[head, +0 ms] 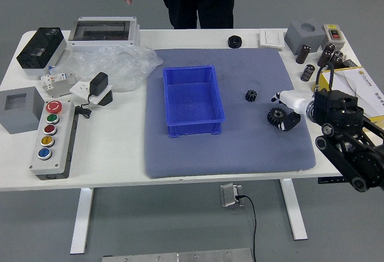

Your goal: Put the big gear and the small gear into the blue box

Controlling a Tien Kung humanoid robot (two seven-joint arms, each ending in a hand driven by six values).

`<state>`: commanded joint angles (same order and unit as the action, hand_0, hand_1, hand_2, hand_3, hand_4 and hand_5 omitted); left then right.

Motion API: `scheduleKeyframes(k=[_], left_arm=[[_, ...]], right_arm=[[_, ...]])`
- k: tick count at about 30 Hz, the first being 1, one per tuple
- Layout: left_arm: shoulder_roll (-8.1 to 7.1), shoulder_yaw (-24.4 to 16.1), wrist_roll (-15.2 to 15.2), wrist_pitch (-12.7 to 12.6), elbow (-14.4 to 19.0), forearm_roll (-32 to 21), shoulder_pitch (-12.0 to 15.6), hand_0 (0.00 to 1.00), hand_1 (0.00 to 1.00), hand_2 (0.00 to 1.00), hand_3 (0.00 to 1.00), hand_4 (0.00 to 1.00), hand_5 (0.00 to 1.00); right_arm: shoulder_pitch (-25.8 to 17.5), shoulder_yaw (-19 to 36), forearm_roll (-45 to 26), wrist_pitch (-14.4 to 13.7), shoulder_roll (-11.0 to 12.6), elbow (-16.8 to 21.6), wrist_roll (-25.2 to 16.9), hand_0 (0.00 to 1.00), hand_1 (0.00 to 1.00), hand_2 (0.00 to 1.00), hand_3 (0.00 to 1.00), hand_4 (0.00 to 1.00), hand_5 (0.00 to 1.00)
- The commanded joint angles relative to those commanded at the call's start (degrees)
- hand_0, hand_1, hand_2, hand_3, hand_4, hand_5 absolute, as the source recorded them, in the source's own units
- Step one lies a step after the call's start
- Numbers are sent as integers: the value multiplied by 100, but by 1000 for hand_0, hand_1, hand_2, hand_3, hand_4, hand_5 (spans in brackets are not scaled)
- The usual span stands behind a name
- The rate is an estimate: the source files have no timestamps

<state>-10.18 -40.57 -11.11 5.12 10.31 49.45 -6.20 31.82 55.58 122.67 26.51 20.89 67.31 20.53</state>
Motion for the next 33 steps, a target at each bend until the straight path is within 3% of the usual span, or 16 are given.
scheduleKeyframes(k=[6,7,12,13,18,19,31,33], left_arm=[[-4,-2,-2,1,0,7,1,824,833,834,827,521,101],[-5,-1,-2,1,0,8,0,824,833,834,827,520,102],[-6,15,2,2,0,-2,0,824,833,834,827,520,102],[-6,13,1,2,0,1,0,824,833,834,827,520,101],[-7,8,0,3,0,6,-1,824,833,834,827,520,101],[-7,11,1,3,0,2,-2,824,834,834,827,520,101],[0,20,9,4,0,-17,-5,824,833,834,826,520,101],[2,24,11,4,0,-21,-6,824,834,834,825,521,101]], right_arm=[[-1,-17,38,-49,-24,-33,26,777,752,850,902,765,177],[-1,-20,47,-60,-28,-36,28,686,678,772,828,763,177],[-6,-32,105,-138,-57,-61,37,686,678,772,828,763,177],[-8,-38,119,-156,-64,-65,38,614,611,689,763,766,191],[-9,-61,167,-211,-94,-82,47,614,611,689,763,766,191],[-8,-65,174,-216,-99,-86,49,569,561,640,686,759,200],[-10,-105,229,-353,-151,-123,82,523,533,585,638,735,200],[-8,-104,250,-454,-156,-130,93,478,475,537,598,700,217]])
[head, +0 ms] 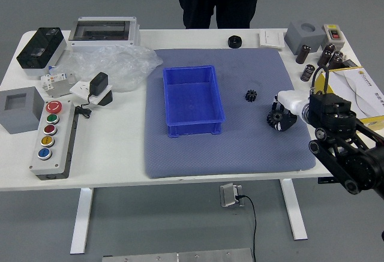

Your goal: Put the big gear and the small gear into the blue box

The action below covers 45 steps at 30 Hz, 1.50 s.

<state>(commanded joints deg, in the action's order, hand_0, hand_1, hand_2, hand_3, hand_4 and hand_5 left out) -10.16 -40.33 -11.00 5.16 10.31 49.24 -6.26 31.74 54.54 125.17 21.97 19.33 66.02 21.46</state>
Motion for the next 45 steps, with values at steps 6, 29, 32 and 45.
scheduleKeyframes(k=[6,29,32,45], left_arm=[[-1,-17,-4,0,0,13,2,824,834,834,825,521,101],[-31,-51,-11,0,0,41,11,824,834,834,825,521,101],[-38,-41,-11,-1,0,41,19,824,834,834,825,521,101],[-57,9,-21,3,0,61,50,824,834,834,825,520,102]], right_arm=[[19,37,0,-197,13,11,17,498,443,494,538,647,209],[458,188,-90,-151,239,776,115,523,434,474,520,672,158],[632,158,-94,-121,228,947,126,523,434,474,520,672,158],[1229,-187,-141,-124,-386,1336,94,532,435,475,525,661,137]])
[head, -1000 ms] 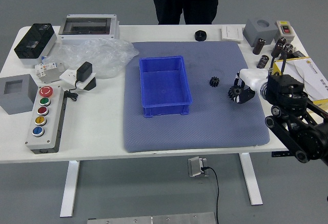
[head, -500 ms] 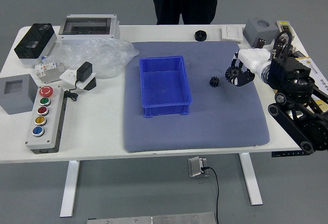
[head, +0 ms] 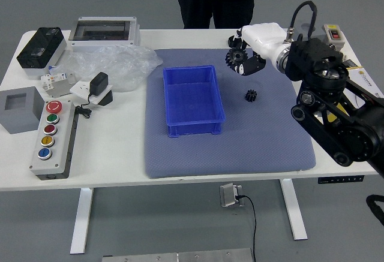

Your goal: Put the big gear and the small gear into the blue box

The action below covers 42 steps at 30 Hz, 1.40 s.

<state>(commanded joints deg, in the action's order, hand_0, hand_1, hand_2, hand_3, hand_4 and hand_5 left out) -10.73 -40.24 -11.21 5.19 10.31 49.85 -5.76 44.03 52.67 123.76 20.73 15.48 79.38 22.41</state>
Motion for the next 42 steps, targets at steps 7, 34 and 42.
scheduleKeyframes(k=[7,34,42], left_arm=[[3,22,-1,1,0,-6,0,824,834,834,826,519,100],[-3,24,-15,14,0,46,-3,824,833,834,826,520,99],[0,19,-8,7,0,9,-21,824,833,835,826,520,99]], right_arm=[[111,-317,-59,-37,-376,-97,-13,540,438,477,526,655,133],[228,-484,-405,301,-719,-422,-17,592,585,771,943,921,485],[79,-252,-403,88,-256,-409,-90,570,564,736,861,898,463]])
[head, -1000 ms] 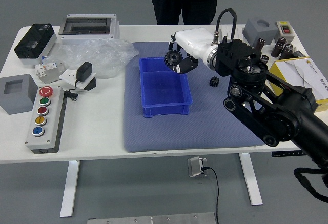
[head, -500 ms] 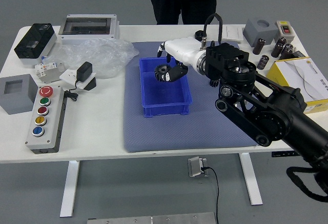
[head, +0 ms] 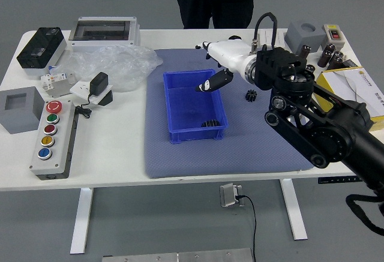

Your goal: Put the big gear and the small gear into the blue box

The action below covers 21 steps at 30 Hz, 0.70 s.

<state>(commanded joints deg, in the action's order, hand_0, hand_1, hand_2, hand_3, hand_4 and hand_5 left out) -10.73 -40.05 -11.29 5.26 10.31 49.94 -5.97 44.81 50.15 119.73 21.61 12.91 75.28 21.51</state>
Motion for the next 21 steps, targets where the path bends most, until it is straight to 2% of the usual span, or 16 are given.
scheduleKeyframes(k=[1,2,5,7,8,10,13,15,21], left_arm=[[1,-2,0,-1,0,-2,-2,824,833,835,826,520,99],[2,-2,1,-1,0,-5,-5,824,834,835,826,521,99],[8,2,4,-1,0,-14,-14,824,834,835,826,521,99],[12,8,5,-1,0,-21,-22,824,834,835,826,521,99],[13,11,7,-1,0,-23,-25,824,833,835,825,520,100],[16,19,9,-1,0,-28,-31,824,833,835,825,520,100],[15,22,9,-1,0,-26,-33,824,833,835,825,520,100],[12,17,5,1,0,-13,-29,824,834,834,825,521,100],[14,26,4,2,0,-7,-29,824,834,834,826,521,101]], right_arm=[[-25,31,2,-28,61,-22,-12,570,564,736,861,898,463],[-55,66,6,-62,136,-62,-29,559,558,701,805,848,396],[-120,117,5,-160,327,-230,-88,559,558,701,805,848,396],[-138,109,-3,-212,409,-362,-131,559,558,701,805,848,396],[-139,98,-15,-237,437,-444,-157,555,554,685,736,787,316],[-132,70,-48,-279,474,-620,-211,555,554,685,736,787,316],[-97,-1,-99,-329,491,-923,-297,555,554,685,736,787,316],[-62,-59,-132,-363,472,-1118,-350,557,552,678,702,758,302],[67,-244,-225,-491,321,-1670,-482,562,550,674,691,741,279]])
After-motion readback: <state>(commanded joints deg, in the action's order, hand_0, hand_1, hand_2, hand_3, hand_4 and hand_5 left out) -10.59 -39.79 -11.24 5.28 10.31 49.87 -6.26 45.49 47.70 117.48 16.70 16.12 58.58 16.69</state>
